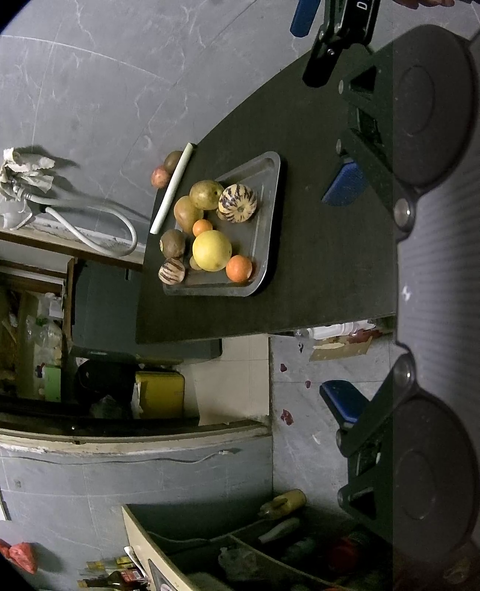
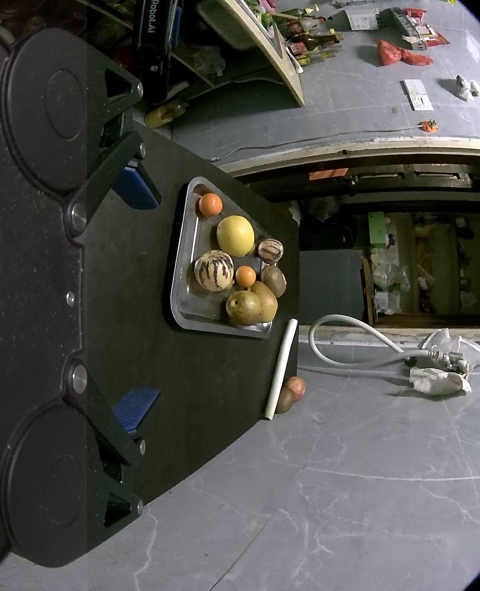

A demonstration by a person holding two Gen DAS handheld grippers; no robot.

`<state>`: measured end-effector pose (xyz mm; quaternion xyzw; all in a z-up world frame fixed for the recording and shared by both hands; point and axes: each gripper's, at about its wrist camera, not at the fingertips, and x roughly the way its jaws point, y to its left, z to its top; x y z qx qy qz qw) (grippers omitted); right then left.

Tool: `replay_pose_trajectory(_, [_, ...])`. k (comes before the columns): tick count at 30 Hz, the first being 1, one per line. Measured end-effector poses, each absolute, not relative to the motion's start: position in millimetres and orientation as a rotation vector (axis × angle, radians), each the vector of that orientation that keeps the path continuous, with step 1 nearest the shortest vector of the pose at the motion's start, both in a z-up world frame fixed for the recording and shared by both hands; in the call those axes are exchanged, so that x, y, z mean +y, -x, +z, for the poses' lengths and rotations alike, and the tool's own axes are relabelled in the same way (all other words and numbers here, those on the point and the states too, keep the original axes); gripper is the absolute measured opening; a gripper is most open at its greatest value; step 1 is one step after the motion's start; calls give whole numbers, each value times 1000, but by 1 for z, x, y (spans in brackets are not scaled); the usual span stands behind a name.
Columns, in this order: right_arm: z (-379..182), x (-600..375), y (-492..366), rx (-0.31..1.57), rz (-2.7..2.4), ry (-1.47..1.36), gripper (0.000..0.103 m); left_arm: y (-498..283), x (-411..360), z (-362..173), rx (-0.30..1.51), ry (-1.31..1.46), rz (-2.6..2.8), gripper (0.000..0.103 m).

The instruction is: Organize fruits

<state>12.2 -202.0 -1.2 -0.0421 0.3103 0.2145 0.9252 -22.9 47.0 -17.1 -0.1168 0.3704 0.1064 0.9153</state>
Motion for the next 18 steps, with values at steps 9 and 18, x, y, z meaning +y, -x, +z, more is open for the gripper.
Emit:
replay_pose_trajectory(9, [-5,-199,-12,641,438,88,102,22,48,-19,767,245,217,102])
replay_pose_trajectory(18, [-5,-194,-13,648,436,90,102,21,48,-22,770,253,218,102])
